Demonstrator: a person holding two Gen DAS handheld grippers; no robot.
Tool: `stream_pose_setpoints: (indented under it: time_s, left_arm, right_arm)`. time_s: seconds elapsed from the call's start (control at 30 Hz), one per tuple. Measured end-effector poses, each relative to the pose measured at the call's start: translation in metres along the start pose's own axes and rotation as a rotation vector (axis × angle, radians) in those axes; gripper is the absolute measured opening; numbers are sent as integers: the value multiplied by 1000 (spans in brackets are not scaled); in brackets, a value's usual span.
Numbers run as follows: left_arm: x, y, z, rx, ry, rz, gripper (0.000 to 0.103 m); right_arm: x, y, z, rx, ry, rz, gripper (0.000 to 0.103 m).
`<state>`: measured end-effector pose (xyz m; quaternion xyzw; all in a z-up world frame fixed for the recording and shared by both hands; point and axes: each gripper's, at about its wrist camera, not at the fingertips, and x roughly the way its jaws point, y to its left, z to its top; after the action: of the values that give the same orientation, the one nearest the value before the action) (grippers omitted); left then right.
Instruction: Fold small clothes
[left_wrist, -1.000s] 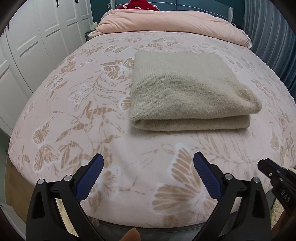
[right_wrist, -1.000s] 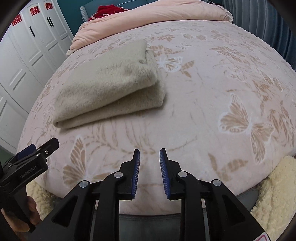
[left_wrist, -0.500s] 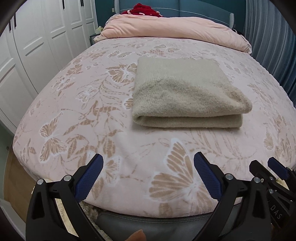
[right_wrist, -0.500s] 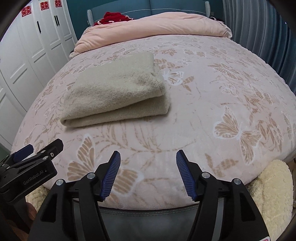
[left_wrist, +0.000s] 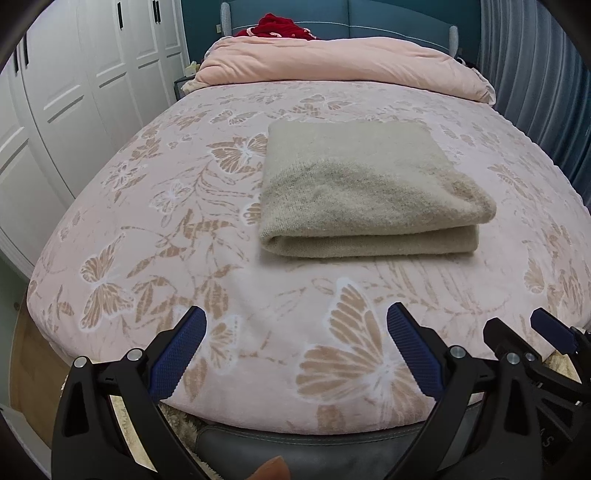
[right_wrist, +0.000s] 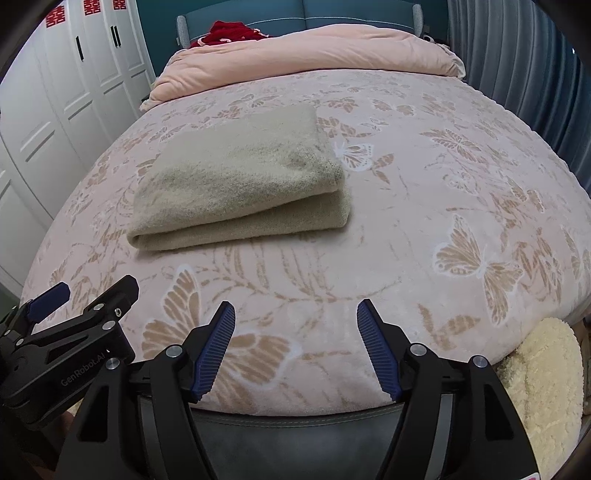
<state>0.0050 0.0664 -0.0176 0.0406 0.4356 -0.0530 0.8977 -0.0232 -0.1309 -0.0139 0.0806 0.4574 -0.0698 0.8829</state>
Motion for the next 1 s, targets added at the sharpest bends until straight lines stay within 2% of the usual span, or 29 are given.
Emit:
stream_pose_setpoints:
  time_s: [0.27, 0.63, 1.0]
  left_arm:
    - [-1, 2, 2, -10, -11, 20, 96]
    - [-3, 2, 4, -19, -16, 12, 96]
    - [-6, -1, 7, 9, -33, 30, 96]
  right_arm:
    - [0, 3, 1, 15, 5, -5, 67]
    - [-1, 2, 1, 22, 0, -14, 67]
    - [-4, 2, 2, 25, -10, -14, 67]
